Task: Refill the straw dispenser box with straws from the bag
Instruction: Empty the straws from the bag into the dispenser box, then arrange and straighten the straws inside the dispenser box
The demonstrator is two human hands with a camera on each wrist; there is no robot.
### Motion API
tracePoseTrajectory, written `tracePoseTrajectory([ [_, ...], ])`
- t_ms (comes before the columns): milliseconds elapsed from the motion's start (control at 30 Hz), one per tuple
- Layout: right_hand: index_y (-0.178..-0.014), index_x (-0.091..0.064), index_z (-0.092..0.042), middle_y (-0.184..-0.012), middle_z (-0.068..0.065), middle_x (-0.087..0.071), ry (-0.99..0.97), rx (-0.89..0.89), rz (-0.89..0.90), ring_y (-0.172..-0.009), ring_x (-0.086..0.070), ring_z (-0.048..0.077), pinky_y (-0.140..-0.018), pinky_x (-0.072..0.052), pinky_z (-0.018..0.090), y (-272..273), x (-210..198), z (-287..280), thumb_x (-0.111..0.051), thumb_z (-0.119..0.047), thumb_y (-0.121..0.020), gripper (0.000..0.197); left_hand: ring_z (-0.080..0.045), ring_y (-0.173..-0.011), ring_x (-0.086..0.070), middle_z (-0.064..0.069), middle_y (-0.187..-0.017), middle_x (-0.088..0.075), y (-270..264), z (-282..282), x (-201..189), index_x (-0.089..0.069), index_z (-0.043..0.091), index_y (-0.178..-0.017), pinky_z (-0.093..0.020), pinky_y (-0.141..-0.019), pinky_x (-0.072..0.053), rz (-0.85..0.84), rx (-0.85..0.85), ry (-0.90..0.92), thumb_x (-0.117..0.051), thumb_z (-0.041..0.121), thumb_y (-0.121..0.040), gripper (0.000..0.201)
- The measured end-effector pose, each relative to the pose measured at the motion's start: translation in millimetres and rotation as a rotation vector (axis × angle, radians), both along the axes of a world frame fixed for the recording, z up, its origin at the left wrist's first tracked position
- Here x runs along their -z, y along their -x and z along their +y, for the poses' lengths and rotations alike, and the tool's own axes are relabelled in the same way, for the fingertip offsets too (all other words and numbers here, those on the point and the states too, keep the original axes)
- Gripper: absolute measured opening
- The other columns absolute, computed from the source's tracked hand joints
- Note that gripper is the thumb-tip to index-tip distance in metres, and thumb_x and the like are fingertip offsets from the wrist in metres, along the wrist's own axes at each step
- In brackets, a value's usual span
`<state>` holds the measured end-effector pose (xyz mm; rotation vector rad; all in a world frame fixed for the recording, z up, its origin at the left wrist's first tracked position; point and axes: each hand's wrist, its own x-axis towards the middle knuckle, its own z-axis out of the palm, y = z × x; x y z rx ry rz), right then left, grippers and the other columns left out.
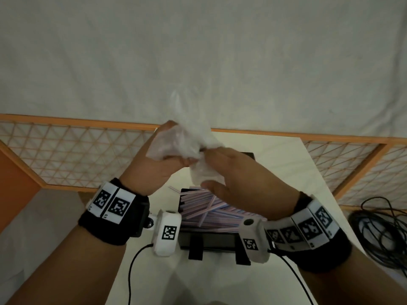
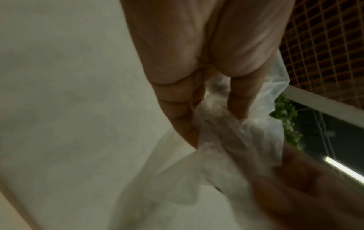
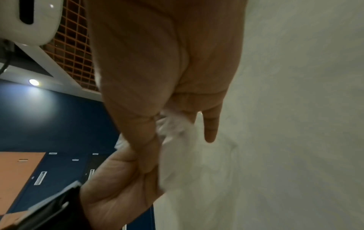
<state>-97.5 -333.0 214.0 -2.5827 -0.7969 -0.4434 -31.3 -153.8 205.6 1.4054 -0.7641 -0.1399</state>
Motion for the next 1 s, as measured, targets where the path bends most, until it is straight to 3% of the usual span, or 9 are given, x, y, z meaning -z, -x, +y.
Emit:
tracePoseTrajectory([
  [67, -0.134, -0.047, -0.017, -0.133, 0.005, -0.056, 0.040, -0.013, 0.057, -0.118, -0.045, 0.008, -0.101, -0.026, 0.013, 3.9, 3.1, -6.5, -0.069, -0.021, -0.081, 0.058, 0.001, -0.074, -0.065, 0.016, -0.078, -0.069, -11.4, 21.4, 11.1, -0.068, 0.031, -0.090, -0.016, -0.070, -0.055, 0.084, -0.124, 0.062, -0.075, 0.054, -0.064, 0.035],
  [167, -0.134, -0.048, -0.028, -0.136, -0.008, -0.052, -0.047, 0.098, 0.044, -0.121, -0.046, 0.002, -0.102, -0.031, 0.012, 12.1, 4.7, -30.3, -0.066, -0.028, -0.085, 0.052, -0.010, -0.086, -0.063, 0.002, -0.089, -0.067, -28.0, 73.8, 43.3, -0.054, 0.001, -0.101, -0.021, -0.079, -0.048, 0.237, -0.041, 0.135, -0.043, 0.018, -0.095, 0.022],
  [267, -0.121, -0.058, -0.026, -0.117, -0.013, -0.058, -0.112, 0.219, 0.029, -0.103, -0.047, -0.014, -0.089, -0.033, 0.000, 21.2, 12.3, -57.6, -0.069, -0.023, -0.084, 0.039, 0.004, -0.108, -0.054, 0.023, -0.111, -0.059, -24.4, 105.4, 88.8, -0.056, -0.003, -0.106, -0.014, -0.087, -0.030, 0.246, -0.306, -0.413, -0.060, -0.008, -0.077, 0.030],
  [367, -0.107, -0.066, -0.024, -0.103, -0.018, -0.057, -0.069, 0.339, 0.094, -0.090, -0.046, -0.021, -0.079, -0.036, 0.000, 26.4, 29.9, -78.4, -0.069, -0.019, -0.083, 0.025, -0.036, -0.100, -0.061, -0.012, -0.116, -0.059, -1.7, 108.8, 143.1, -0.063, 0.019, -0.103, -0.036, -0.082, -0.045, 0.217, -0.400, -0.954, -0.047, 0.036, -0.077, 0.035],
  [433, -0.102, -0.068, -0.028, -0.104, -0.016, -0.061, 0.005, 0.411, 0.192, -0.091, -0.051, -0.011, -0.082, -0.040, 0.009, 27.2, 47.1, -86.0, -0.066, -0.025, -0.085, 0.018, -0.035, -0.112, -0.057, -0.012, -0.138, -0.046, 4.8, 107.9, 180.5, -0.056, 0.037, -0.111, -0.036, -0.082, -0.049, 0.142, -0.266, -1.212, -0.055, 0.031, -0.083, 0.029],
  [600, -0.096, -0.071, -0.029, -0.110, -0.010, -0.063, 0.175, 0.425, 0.434, -0.101, -0.058, 0.009, -0.089, -0.044, 0.021, 33.9, 88.3, -87.5, -0.071, -0.040, -0.077, 0.022, -0.020, -0.135, -0.039, -0.002, -0.158, 0.004, 13.7, 84.3, 209.6, -0.019, 0.043, -0.141, -0.016, -0.091, -0.040, 0.120, -0.113, -1.186, -0.051, -0.001, -0.081, 0.081],
  [767, -0.091, -0.071, -0.030, -0.109, -0.006, -0.065, 0.175, 0.414, 0.376, -0.095, -0.061, 0.018, -0.080, -0.049, 0.032, 40.5, 94.6, -84.6, -0.073, -0.043, -0.070, 0.025, -0.011, -0.075, -0.056, -0.014, -0.143, -0.038, -0.6, 60.0, 197.7, -0.008, 0.030, -0.143, -0.007, -0.056, -0.038, 0.132, -0.092, -1.156, -0.060, 0.006, -0.079, 0.086],
  [900, -0.091, -0.073, -0.026, -0.102, -0.004, -0.068, 0.052, 0.437, 0.257, -0.092, -0.062, 0.017, -0.079, -0.049, 0.030, 41.7, 89.7, -92.6, -0.071, -0.030, -0.080, 0.012, -0.023, -0.121, -0.050, -0.007, -0.143, -0.040, -6.7, 58.9, 185.4, -0.029, 0.023, -0.138, -0.020, -0.093, -0.039, 0.055, -0.196, -1.108, -0.053, -0.003, -0.080, 0.068],
  [1000, -0.090, -0.071, -0.025, -0.096, -0.006, -0.067, -0.006, 0.427, 0.201, -0.086, -0.063, 0.014, -0.075, -0.052, 0.031, 44.3, 85.3, -98.6, -0.063, -0.040, -0.083, 0.018, -0.026, -0.123, -0.049, -0.007, -0.129, -0.051, -15.2, 58.8, 167.6, -0.049, 0.014, -0.122, -0.027, -0.097, -0.037, -0.068, -0.446, -0.910, -0.055, -0.004, -0.080, 0.046],
])
